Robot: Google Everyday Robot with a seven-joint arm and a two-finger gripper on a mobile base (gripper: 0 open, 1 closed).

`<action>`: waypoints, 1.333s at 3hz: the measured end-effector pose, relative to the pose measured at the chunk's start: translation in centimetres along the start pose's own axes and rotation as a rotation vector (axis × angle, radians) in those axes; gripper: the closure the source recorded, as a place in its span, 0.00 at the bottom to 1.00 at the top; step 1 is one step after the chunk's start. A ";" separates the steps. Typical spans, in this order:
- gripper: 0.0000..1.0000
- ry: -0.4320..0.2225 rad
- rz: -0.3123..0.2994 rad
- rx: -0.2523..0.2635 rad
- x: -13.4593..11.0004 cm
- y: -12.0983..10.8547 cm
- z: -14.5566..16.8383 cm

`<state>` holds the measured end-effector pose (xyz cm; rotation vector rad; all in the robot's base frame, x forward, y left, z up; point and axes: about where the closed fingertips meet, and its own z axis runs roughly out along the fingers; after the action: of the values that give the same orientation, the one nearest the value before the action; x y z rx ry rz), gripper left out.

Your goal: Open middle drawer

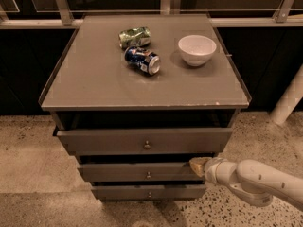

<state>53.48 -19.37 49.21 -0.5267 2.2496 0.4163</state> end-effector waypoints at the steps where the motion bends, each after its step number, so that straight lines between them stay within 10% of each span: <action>1: 1.00 0.018 0.004 0.002 0.9 -0.1 0.6; 4: 1.00 -0.052 -0.029 0.100 -1.4 -2.9 4.9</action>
Offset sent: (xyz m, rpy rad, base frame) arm 0.0274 0.0131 -0.0412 -0.0259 -0.0436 -0.0503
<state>58.80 -19.28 46.73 -0.4907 2.1978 0.2980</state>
